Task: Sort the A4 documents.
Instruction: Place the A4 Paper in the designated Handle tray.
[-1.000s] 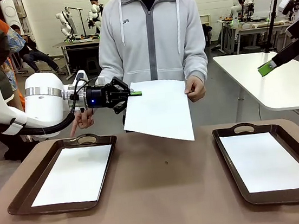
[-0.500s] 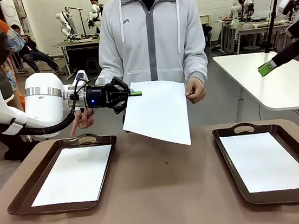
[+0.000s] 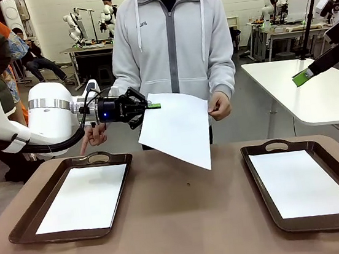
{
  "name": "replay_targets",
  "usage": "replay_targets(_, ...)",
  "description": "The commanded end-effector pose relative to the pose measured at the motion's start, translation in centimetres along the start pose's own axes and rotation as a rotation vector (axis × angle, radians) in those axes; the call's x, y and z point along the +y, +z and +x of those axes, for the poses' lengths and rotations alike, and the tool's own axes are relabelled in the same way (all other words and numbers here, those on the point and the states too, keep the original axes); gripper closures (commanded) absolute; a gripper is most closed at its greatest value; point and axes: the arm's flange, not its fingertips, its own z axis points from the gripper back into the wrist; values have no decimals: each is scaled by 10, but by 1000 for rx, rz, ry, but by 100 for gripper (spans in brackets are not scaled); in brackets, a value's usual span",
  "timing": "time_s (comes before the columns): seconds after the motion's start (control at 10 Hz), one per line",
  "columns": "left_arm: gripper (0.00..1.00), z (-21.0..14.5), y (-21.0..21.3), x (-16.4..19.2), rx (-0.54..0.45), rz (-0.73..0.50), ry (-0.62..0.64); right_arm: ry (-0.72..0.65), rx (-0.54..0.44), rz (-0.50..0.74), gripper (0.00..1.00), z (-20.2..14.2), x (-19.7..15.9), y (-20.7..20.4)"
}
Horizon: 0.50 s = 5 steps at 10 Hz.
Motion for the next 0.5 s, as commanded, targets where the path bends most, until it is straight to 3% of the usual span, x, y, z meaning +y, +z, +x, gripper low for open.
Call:
replay_targets(0.0, 99, -1, -4, -6, 101, 28, -46, 4, 9, 0, 0, -1, 0, -1)
replay_targets(0.2, 99, -7, 12, -19, 159, 109, -94, 4, 9, 0, 0, -1, 0, -1)
replay_targets(0.4, 99, -19, 46, -28, 123, 183, -87, 4, 9, 0, 0, -1, 0, -1)
